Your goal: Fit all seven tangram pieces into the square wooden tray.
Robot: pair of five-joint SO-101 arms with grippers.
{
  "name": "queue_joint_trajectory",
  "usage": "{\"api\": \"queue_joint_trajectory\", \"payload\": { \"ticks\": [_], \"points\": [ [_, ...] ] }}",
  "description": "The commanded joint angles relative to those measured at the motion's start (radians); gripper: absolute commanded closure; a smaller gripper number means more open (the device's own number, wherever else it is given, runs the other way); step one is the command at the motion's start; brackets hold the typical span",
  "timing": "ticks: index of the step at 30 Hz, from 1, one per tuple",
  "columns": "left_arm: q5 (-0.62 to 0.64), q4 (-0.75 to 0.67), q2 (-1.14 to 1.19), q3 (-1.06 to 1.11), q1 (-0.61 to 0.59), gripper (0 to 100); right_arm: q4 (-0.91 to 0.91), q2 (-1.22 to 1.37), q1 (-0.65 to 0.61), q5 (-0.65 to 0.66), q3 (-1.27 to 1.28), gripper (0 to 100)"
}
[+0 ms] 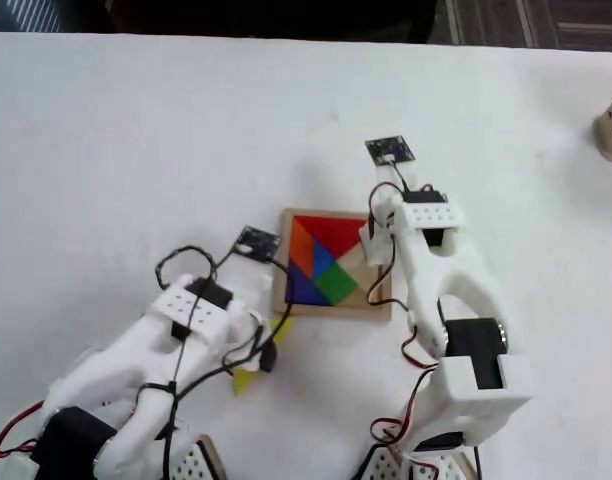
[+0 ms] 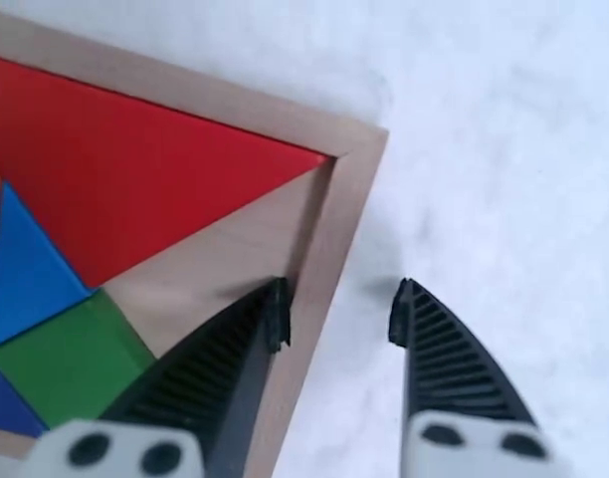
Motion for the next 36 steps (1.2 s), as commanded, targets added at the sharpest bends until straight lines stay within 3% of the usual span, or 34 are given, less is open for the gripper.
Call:
{"api": "queue_joint_trajectory", "payload": {
  "ticks": [1, 5, 13, 20, 28, 36],
  "points": [
    [-0.023, -0.049, 0.019, -0.017, 0.012, 73, -0.015, -0.054, 0.001, 0.014, -0.003, 83.6],
    [-0.166, -0.048, 0.019, -0.048, 0.005, 73, -0.015, -0.054, 0.001, 0.014, -0.002, 83.6],
    [-0.336, -0.054, 0.019, -0.126, -0.088, 73, -0.013, -0.054, 0.001, 0.014, -0.002, 83.6],
    [-0.367, -0.100, 0.025, -0.146, -0.091, 73, -0.013, -0.054, 0.001, 0.014, -0.002, 83.6],
    [-0.442, -0.103, 0.027, -0.144, -0.127, 55, -0.015, -0.054, 0.001, 0.015, -0.003, 83.6],
    [-0.806, -0.176, 0.027, -0.146, -0.128, 60, -0.015, -0.054, 0.001, 0.015, -0.003, 83.6]
  ]
}}
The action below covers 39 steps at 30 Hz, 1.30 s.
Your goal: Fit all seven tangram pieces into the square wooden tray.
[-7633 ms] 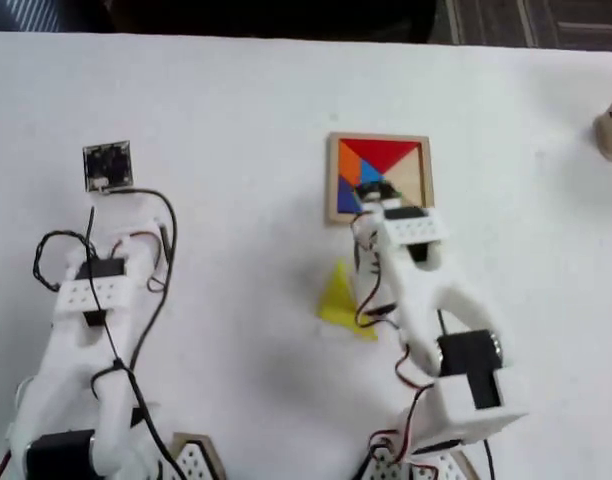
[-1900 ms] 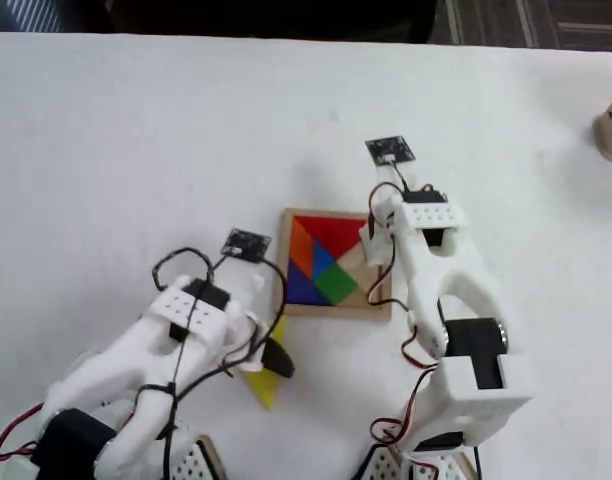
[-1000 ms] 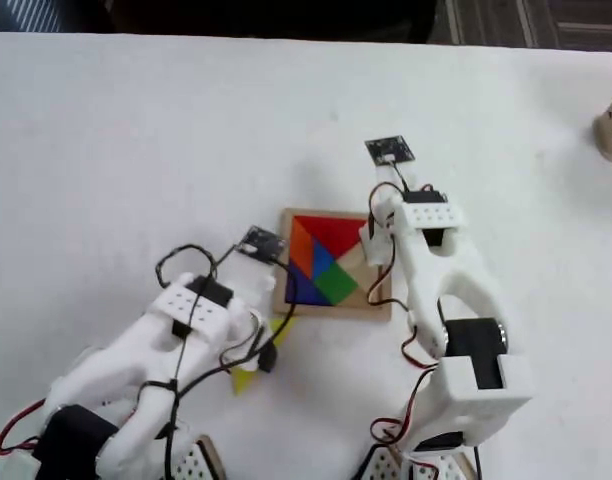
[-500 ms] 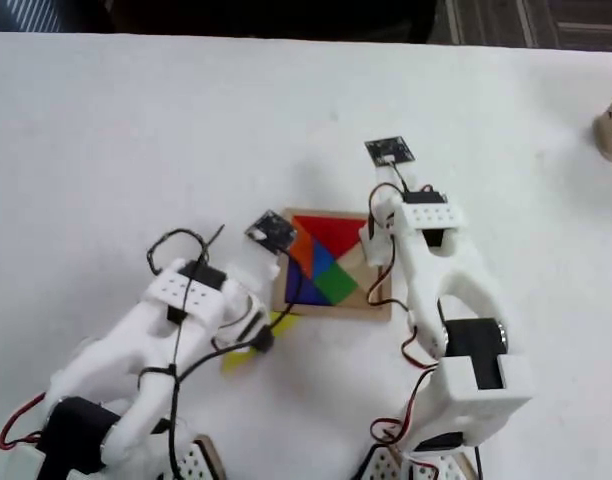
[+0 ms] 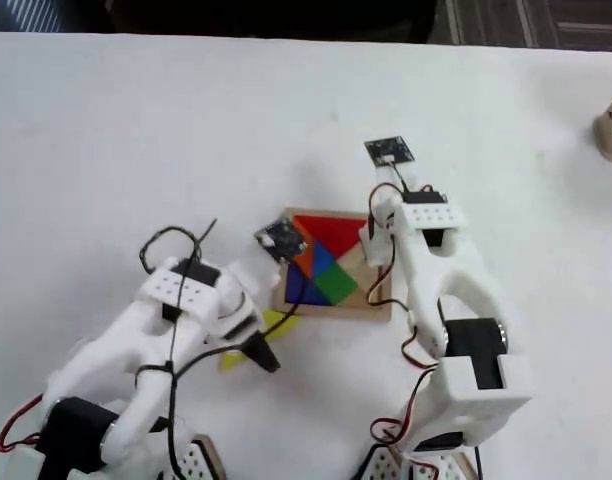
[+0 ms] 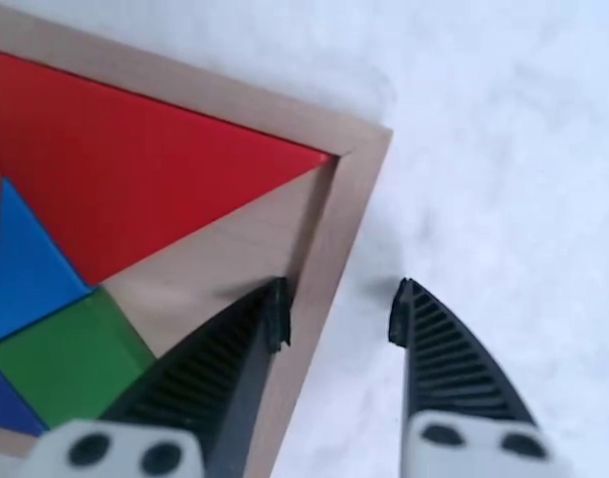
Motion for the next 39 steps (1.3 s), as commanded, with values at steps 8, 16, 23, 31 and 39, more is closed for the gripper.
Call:
{"api": "queue_joint_trajectory", "payload": {
  "ticks": [8, 16, 23, 31, 39],
  "points": [
    [-0.245, -0.107, -0.001, -0.046, -0.002, 62, -0.012, -0.054, 0.001, 0.009, -0.009, 83.6],
    [-0.239, -0.107, -0.001, -0.020, 0.016, 62, -0.013, -0.054, 0.001, 0.009, -0.009, 83.6],
    [-0.106, -0.132, -0.001, -0.023, -0.005, 62, 0.002, -0.082, 0.056, -0.006, -0.021, 83.6],
    [0.035, -0.166, -0.001, -0.025, -0.035, 62, 0.008, -0.102, 0.139, -0.117, -0.028, 83.6],
    [0.104, -0.193, -0.001, -0.020, -0.035, 62, -0.005, -0.096, 0.137, -0.121, -0.028, 83.6]
  ]
}}
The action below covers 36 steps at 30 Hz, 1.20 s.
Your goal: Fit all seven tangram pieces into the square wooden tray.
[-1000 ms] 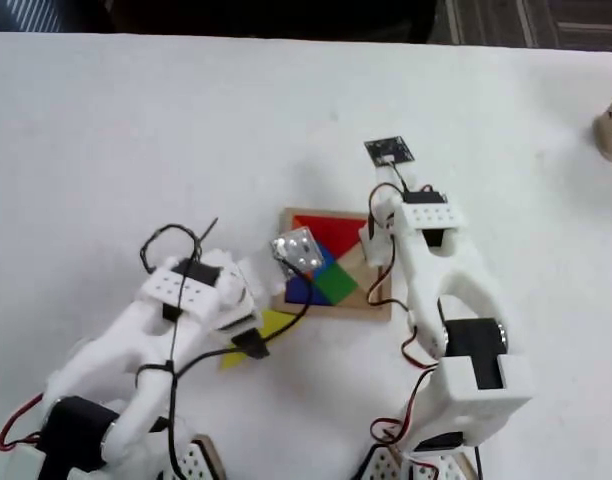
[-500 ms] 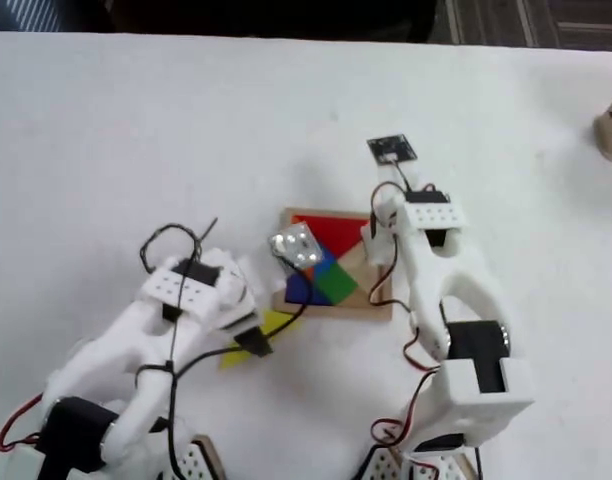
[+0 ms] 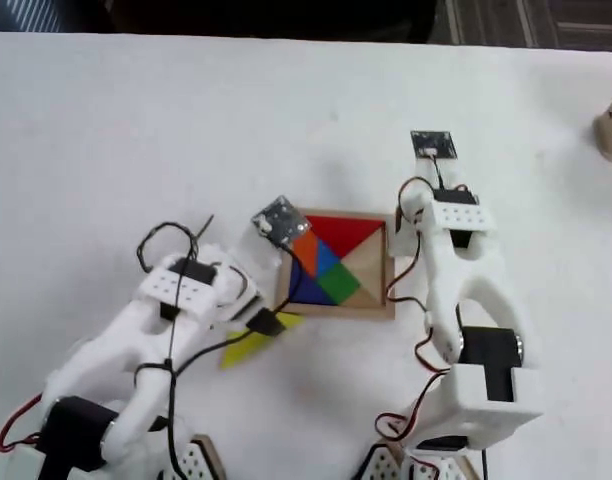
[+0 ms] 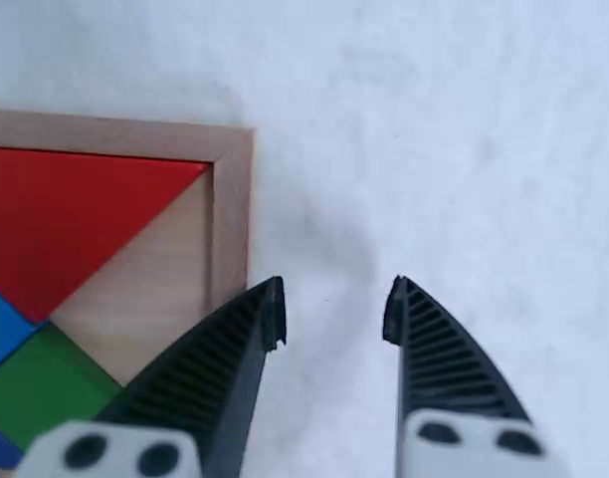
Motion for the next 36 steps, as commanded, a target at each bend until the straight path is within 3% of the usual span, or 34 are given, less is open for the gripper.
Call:
{"api": "queue_joint_trajectory", "payload": {
  "ticks": [1, 6, 16, 30, 36],
  "points": [
    [0.021, -0.021, -0.004, -0.020, -0.018, 62, -0.012, -0.044, 0.013, -0.011, -0.028, 83.6],
    [-0.155, 0.020, -0.004, -0.020, -0.015, 62, -0.012, -0.044, 0.013, -0.009, -0.028, 83.6],
    [-0.259, 0.046, -0.002, -0.015, -0.010, 62, -0.005, -0.053, 0.044, -0.008, -0.028, 83.6],
    [-0.247, 0.098, 0.002, -0.023, 0.012, 62, 0.002, -0.087, 0.131, -0.129, -0.043, 83.6],
    [-0.184, 0.233, 0.236, -0.247, 0.002, 62, 0.002, -0.087, 0.120, -0.129, -0.041, 83.6]
  ]
}}
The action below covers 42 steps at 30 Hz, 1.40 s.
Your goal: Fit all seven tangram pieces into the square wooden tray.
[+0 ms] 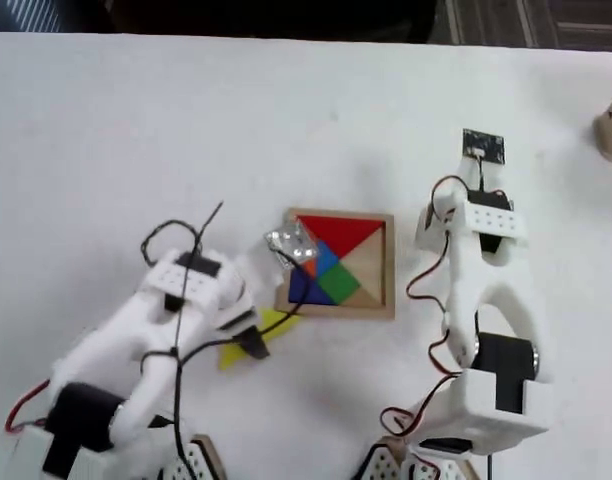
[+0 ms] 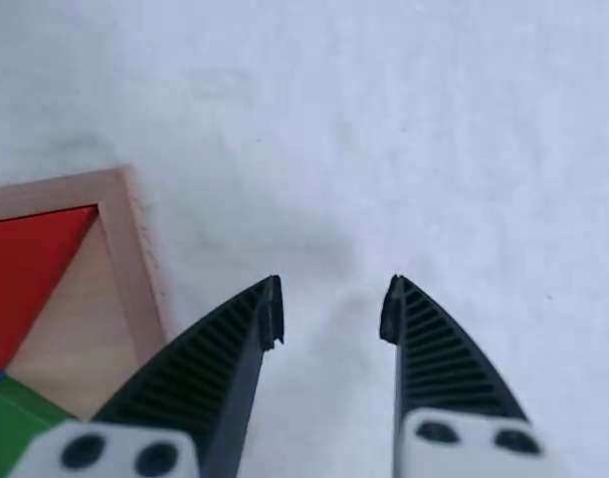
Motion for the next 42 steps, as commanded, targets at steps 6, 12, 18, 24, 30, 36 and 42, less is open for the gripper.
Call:
{"api": "queue_joint_trajectory", "payload": {
  "ticks": [6, 12, 18, 24, 30, 36, 42],
  "points": [
    [0.017, 0.169, 0.243, -0.304, -0.024, 62, -0.004, -0.047, -0.004, -0.011, -0.041, 83.6],
    [-0.034, 0.153, 0.191, -0.238, -0.019, 62, -0.004, -0.047, -0.004, -0.011, -0.041, 83.6],
    [-0.044, 0.077, 0.101, -0.137, -0.001, 65, -0.004, -0.047, -0.004, -0.011, -0.041, 83.6],
    [-0.046, 0.021, 0.056, -0.083, 0.028, 71, -0.004, -0.045, -0.004, -0.011, -0.041, 83.6],
    [-0.048, 0.009, 0.035, -0.066, 0.030, 69, -0.004, -0.045, -0.004, -0.011, -0.041, 83.6],
    [-0.038, -0.038, 0.031, -0.066, 0.025, 69, -0.004, -0.045, -0.016, 0.017, -0.040, 83.6],
    [-0.049, -0.087, 0.031, -0.074, 0.028, 69, -0.004, -0.045, -0.025, 0.034, -0.038, 83.6]
  ]
}}
